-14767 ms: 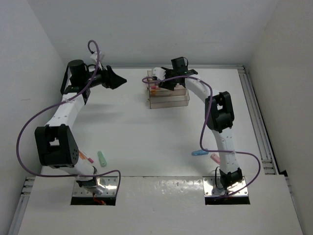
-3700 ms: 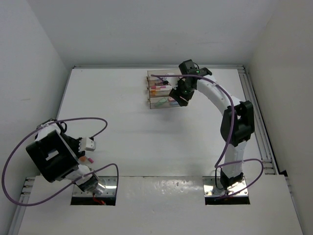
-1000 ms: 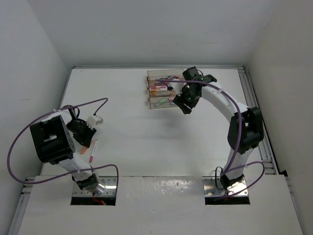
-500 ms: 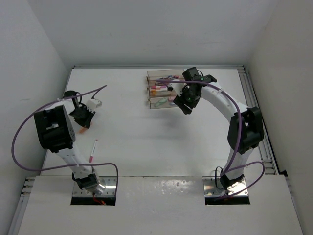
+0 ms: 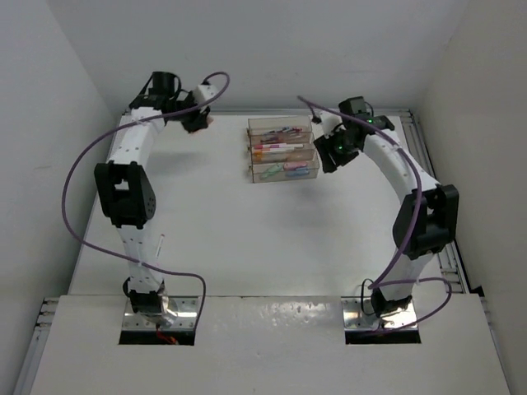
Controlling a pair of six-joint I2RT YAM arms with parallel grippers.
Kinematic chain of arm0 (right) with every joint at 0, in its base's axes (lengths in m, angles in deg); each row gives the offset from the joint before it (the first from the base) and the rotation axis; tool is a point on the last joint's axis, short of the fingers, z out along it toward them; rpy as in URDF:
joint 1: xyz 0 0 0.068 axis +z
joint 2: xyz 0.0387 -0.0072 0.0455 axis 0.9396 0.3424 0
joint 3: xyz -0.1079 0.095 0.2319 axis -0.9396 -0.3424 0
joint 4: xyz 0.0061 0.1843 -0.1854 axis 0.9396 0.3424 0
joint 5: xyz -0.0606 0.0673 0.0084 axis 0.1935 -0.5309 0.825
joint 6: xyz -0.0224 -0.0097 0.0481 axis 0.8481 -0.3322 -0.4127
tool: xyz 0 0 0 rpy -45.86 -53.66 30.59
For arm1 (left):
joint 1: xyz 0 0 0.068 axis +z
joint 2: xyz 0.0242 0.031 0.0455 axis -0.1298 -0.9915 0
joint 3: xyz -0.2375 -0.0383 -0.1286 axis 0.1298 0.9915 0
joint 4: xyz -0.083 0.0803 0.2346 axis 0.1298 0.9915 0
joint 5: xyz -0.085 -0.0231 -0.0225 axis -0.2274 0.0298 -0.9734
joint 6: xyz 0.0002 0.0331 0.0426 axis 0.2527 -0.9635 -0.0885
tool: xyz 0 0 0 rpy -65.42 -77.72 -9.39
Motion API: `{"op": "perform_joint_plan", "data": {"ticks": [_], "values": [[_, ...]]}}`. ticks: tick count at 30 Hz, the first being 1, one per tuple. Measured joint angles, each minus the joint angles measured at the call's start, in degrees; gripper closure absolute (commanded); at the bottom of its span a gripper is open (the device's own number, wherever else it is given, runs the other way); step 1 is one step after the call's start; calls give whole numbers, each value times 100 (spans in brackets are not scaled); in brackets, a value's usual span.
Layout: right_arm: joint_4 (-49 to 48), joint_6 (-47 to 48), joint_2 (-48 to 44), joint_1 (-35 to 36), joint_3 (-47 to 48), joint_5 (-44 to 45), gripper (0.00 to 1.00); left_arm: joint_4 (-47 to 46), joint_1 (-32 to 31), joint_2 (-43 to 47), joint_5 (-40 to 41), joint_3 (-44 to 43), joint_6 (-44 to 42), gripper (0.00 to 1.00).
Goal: Sort the stationery into containers
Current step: Place the pen in the storage box.
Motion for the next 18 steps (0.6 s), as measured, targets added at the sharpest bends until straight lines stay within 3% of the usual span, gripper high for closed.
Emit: {"op": "perform_joint_plan", "data": {"ticks": [4,10,18], "values": [[-240,-649,-238,-562,85,-258,48,-271,-761,-149,-588,-966,468,99],[-380,-1204,-579,-1034,59,-428,48,-782,-1631,-278,-1252,-1029,1027,99],[-369,-1368,-748,-1001,-70,-525,48,-1158,-2033,-785,-1408,-914,1215,100]]}}
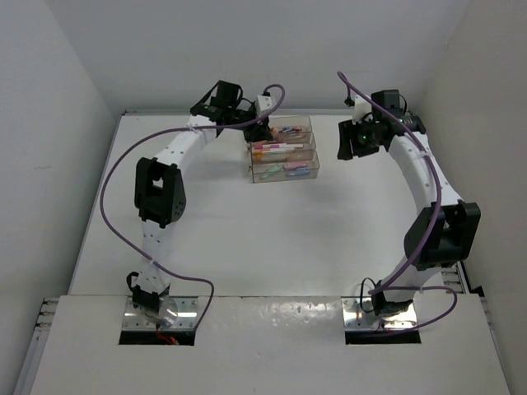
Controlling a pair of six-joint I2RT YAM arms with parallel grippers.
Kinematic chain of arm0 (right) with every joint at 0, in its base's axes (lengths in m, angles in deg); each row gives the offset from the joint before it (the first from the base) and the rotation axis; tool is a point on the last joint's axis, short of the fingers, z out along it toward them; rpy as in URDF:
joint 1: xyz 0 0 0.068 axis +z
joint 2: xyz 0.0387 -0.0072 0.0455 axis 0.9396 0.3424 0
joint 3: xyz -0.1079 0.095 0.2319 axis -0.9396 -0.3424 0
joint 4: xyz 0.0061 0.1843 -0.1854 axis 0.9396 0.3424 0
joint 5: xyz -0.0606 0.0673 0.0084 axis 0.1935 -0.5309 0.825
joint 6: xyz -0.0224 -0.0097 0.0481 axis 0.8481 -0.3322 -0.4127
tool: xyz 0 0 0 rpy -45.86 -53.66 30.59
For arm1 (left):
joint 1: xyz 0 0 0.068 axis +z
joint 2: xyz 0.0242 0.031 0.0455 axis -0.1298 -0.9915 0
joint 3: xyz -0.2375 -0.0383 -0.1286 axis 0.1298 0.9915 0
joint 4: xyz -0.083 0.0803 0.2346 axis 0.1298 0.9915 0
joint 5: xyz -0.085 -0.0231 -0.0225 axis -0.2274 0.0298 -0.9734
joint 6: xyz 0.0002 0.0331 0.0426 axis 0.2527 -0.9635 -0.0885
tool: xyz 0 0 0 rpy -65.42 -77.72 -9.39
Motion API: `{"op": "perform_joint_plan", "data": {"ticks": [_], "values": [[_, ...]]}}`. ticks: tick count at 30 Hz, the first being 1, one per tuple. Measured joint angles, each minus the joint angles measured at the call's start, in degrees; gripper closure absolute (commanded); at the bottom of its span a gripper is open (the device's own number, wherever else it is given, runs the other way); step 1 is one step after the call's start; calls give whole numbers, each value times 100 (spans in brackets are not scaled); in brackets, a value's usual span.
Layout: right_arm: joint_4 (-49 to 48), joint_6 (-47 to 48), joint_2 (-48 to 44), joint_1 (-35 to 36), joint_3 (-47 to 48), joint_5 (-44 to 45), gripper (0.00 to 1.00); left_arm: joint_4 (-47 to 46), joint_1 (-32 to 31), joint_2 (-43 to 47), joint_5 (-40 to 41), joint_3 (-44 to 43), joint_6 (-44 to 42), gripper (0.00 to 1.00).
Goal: Sort the stationery into containers
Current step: Place the pen in the storage box, then pick up the pen from the center of the board.
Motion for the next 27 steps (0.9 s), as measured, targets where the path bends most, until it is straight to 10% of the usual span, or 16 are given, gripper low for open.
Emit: {"op": "perform_joint_plan", "data": {"ticks": [9,16,27], "values": [[79,-129,-2,-11,0,0,47,-35,-188,-367,74,310,-17,94],[79,-251,0,-11,-2,-2,43,-63,-376,-474,273,308,105,45],[-133,-481,260,-9,46,-238,43,439,439,686,472,1172,597,43]]}}
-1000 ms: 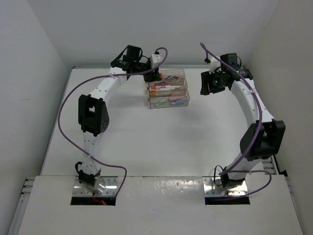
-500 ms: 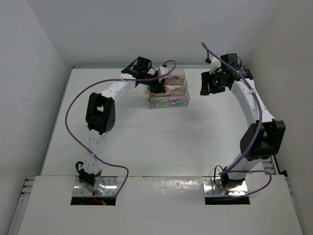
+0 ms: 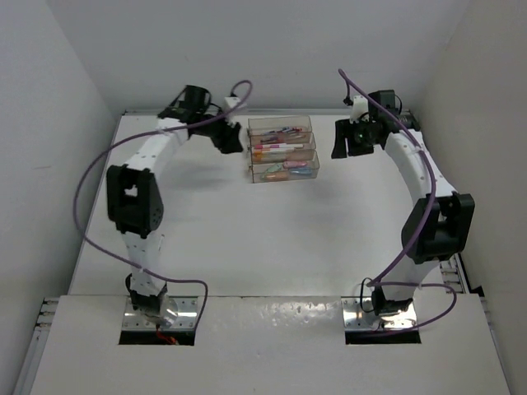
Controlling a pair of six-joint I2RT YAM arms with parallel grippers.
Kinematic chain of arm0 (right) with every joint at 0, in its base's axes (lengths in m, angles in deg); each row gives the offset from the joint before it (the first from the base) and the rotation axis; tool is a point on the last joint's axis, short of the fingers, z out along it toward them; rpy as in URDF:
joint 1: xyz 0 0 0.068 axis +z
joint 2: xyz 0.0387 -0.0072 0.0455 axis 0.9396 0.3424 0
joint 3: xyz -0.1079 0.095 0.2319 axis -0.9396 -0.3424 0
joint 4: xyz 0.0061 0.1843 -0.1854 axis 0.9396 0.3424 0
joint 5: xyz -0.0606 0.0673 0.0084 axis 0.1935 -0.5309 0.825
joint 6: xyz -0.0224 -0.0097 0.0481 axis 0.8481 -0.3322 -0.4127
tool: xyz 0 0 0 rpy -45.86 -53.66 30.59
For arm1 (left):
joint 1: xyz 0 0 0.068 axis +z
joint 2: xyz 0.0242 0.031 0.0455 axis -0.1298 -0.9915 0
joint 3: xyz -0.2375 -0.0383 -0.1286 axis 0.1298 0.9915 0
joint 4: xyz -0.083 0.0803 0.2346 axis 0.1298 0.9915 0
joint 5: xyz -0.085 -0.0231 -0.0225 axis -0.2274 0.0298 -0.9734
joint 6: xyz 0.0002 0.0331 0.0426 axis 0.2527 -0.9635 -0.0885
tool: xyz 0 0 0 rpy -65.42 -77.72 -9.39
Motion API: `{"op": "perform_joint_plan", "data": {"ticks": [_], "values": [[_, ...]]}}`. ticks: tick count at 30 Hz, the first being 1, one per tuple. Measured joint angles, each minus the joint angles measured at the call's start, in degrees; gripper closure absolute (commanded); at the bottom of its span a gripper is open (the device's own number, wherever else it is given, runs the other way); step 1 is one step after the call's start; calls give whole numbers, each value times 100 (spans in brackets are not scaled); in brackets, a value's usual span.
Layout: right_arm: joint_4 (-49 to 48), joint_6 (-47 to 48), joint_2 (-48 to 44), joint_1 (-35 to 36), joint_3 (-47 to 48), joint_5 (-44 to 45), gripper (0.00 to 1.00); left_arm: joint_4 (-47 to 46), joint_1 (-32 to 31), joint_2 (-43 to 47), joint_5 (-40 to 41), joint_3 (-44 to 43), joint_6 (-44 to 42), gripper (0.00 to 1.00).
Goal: Sort the stationery into containers
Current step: Pick up the pen from the center of the board.
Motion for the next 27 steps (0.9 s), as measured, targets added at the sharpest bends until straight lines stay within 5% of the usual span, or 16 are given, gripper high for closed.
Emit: {"op": "perform_joint_plan", "data": {"ticks": [10,21,27], "values": [[-431,17,181,289,-2,-129,43,1665,2020,3014,507,2249,-1263,45],[-527,31,511,446,0,-153,44,1963,2994,3884,1969,5077,-2302,56],[-546,33,549,455,-7,-122,44,1884,3014,4019,2579,5687,-2557,56]]}}
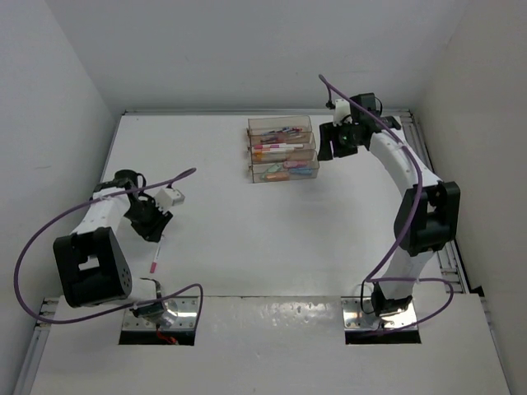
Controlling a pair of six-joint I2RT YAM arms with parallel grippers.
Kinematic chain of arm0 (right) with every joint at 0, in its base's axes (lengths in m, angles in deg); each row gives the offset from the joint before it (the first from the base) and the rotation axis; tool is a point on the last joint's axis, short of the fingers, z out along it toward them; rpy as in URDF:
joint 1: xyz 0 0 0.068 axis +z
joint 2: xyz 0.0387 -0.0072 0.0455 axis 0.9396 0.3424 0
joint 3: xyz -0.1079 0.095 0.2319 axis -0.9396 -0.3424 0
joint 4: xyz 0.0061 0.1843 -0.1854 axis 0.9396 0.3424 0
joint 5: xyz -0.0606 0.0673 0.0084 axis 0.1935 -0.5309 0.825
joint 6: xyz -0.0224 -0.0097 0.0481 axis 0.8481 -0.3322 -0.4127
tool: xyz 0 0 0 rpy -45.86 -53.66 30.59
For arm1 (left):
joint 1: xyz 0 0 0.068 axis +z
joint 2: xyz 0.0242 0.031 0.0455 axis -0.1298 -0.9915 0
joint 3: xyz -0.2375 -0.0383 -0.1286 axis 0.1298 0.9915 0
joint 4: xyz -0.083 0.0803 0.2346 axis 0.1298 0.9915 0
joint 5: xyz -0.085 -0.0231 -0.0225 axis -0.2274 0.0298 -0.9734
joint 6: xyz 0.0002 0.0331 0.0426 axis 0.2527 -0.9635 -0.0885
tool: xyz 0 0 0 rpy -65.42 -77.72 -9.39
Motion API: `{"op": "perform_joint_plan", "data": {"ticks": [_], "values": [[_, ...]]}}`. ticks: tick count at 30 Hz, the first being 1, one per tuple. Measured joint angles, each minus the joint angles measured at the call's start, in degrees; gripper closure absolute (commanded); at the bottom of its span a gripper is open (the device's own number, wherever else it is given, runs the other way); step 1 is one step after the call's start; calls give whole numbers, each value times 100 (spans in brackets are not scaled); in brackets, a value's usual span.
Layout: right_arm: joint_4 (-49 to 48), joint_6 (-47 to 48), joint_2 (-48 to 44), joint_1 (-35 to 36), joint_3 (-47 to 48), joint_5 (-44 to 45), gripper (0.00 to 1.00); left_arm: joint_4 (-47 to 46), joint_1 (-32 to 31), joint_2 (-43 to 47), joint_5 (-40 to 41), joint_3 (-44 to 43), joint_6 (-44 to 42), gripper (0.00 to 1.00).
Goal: Sort the stationery into containers
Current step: Pick up the pen from the center of the board.
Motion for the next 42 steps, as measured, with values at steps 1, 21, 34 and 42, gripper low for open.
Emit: {"op": "perform_joint_plan", "data": {"ticks": [1,21,34,42], "values": [[-13,0,0,0,-13,9,44,-33,0,-2,50,57,0,56],[-13,120,-2,26,-83,271,44,-977,-485,-345,916,1073,1298,65],[-11,160,-2,26,-83,328,45,-1040,-664,-850,1517,756,1971,80],[-2,195,-44,24,-116,435,46,-1432,-1091,-1482,1075,-229,1912,100]]}}
